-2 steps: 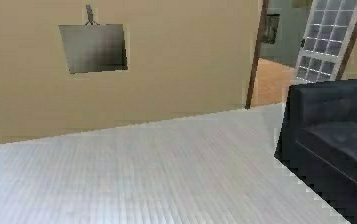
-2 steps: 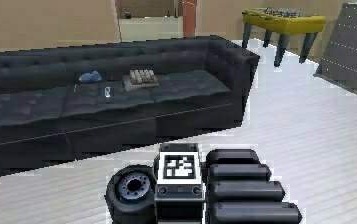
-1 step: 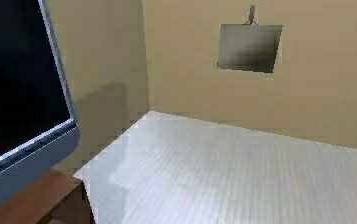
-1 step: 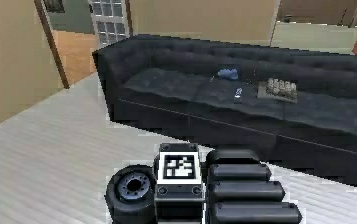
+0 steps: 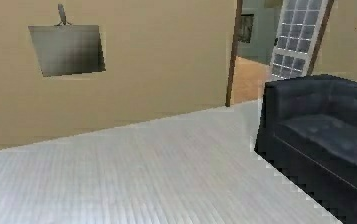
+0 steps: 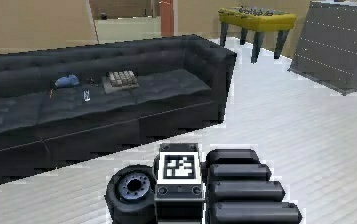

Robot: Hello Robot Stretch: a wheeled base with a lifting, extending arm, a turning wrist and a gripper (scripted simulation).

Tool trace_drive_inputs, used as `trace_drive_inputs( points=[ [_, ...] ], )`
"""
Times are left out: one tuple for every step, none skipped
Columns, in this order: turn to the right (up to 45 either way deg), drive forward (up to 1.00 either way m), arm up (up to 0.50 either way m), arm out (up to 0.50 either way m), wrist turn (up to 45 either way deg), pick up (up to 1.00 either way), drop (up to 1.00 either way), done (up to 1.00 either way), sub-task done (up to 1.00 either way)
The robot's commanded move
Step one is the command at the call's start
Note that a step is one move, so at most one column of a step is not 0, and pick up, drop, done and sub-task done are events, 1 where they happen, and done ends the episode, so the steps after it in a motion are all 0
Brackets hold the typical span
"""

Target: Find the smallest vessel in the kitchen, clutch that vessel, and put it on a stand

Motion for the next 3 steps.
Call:
trace_drive_inputs(
  points=[
    [45.0, 0.0, 0.0, 0.0, 0.0, 0.0, 0.0, 0.0, 0.0],
    [45.0, 0.0, 0.0, 0.0, 0.0, 0.0, 0.0, 0.0, 0.0],
    [9.0, 0.0, 0.0, 0.0, 0.0, 0.0, 0.0, 0.0, 0.0]
  ],
)
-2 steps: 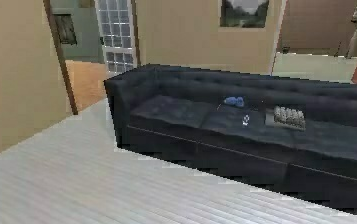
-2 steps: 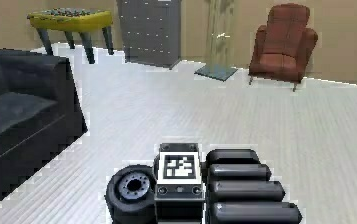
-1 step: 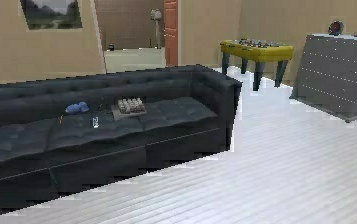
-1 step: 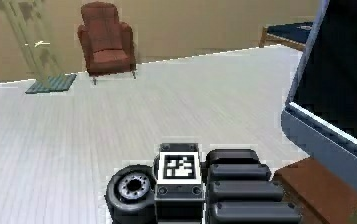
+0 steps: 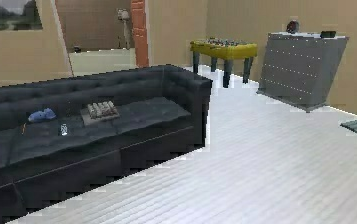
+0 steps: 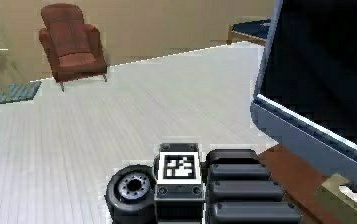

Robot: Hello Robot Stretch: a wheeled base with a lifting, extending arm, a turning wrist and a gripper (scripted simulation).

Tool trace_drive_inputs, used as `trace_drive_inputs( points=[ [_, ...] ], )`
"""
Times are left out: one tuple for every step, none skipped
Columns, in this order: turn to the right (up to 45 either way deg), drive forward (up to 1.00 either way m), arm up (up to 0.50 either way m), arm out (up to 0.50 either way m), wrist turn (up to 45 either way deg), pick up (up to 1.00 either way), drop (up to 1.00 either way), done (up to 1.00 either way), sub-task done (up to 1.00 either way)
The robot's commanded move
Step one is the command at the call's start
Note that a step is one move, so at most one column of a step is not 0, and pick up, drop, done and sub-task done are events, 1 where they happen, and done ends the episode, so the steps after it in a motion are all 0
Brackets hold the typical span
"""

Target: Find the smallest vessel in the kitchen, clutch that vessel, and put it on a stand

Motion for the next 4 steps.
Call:
trace_drive_inputs(
  points=[
    [45.0, 0.0, 0.0, 0.0, 0.0, 0.0, 0.0, 0.0, 0.0],
    [45.0, 0.0, 0.0, 0.0, 0.0, 0.0, 0.0, 0.0, 0.0],
    [18.0, 0.0, 0.0, 0.0, 0.0, 0.0, 0.0, 0.0, 0.0],
    [0.0, 0.25, 0.0, 0.0, 0.0, 0.0, 0.0, 0.0, 0.0]
  ],
)
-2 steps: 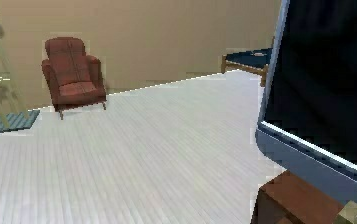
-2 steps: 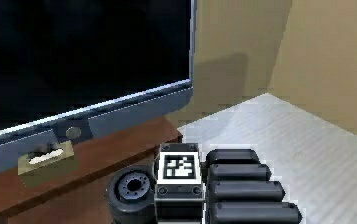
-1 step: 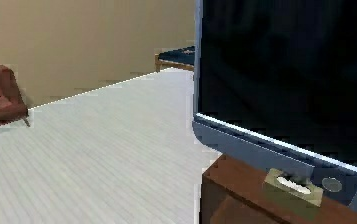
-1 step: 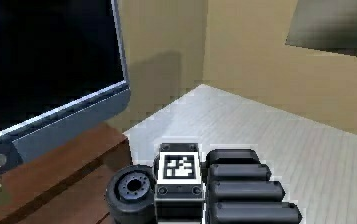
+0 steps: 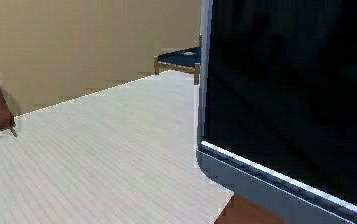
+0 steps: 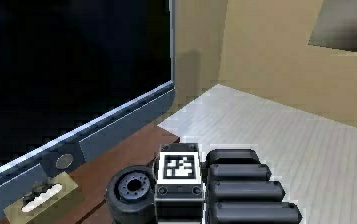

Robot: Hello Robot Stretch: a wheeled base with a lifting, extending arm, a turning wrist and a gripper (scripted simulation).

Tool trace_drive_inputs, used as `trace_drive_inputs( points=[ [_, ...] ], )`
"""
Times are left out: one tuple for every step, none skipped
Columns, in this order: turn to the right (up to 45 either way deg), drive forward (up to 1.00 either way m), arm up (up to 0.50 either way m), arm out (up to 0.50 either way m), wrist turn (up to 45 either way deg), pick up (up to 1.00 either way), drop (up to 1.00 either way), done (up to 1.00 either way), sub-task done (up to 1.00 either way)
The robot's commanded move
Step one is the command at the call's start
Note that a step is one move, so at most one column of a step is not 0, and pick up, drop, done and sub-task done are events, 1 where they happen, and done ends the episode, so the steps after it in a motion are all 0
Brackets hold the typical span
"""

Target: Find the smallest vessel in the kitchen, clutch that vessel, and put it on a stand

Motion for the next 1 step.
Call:
trace_drive_inputs(
  points=[
    [9.0, 0.0, 0.0, 0.0, 0.0, 0.0, 0.0, 0.0, 0.0]
  ],
)
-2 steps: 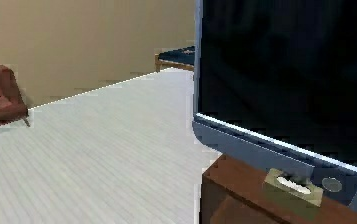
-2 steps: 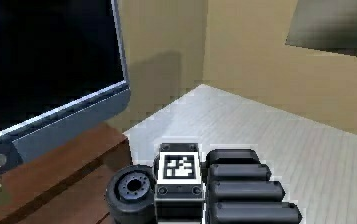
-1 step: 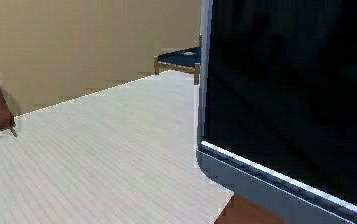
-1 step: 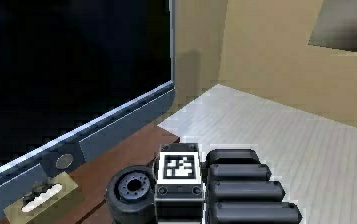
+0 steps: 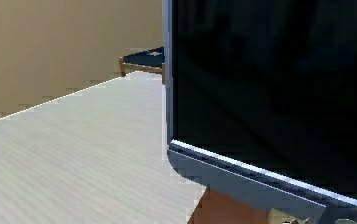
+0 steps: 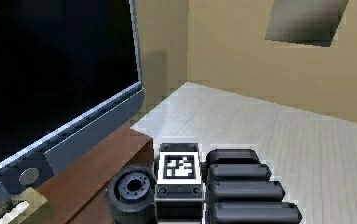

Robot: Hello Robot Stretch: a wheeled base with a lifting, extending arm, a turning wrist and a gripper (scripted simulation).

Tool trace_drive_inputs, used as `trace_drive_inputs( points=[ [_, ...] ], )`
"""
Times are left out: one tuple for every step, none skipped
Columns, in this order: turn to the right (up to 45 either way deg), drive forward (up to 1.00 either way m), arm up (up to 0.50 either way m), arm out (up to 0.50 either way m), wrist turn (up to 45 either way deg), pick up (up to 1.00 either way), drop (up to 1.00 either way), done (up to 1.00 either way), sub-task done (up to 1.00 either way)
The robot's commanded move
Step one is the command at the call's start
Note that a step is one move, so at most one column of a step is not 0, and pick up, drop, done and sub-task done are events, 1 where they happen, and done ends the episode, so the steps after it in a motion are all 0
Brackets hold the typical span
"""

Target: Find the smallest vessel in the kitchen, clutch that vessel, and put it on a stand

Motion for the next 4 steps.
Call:
trace_drive_inputs(
  points=[
    [-9.0, 0.0, 0.0, 0.0, 0.0, 0.0, 0.0, 0.0, 0.0],
    [0.0, 0.0, 0.0, 0.4, 0.0, 0.0, 0.0, 0.0, 0.0],
    [0.0, 0.0, 0.0, 0.0, 39.0, 0.0, 0.0, 0.0, 0.0],
    [0.0, 0.0, -0.3, 0.0, 0.0, 0.0, 0.0, 0.0, 0.0]
  ],
)
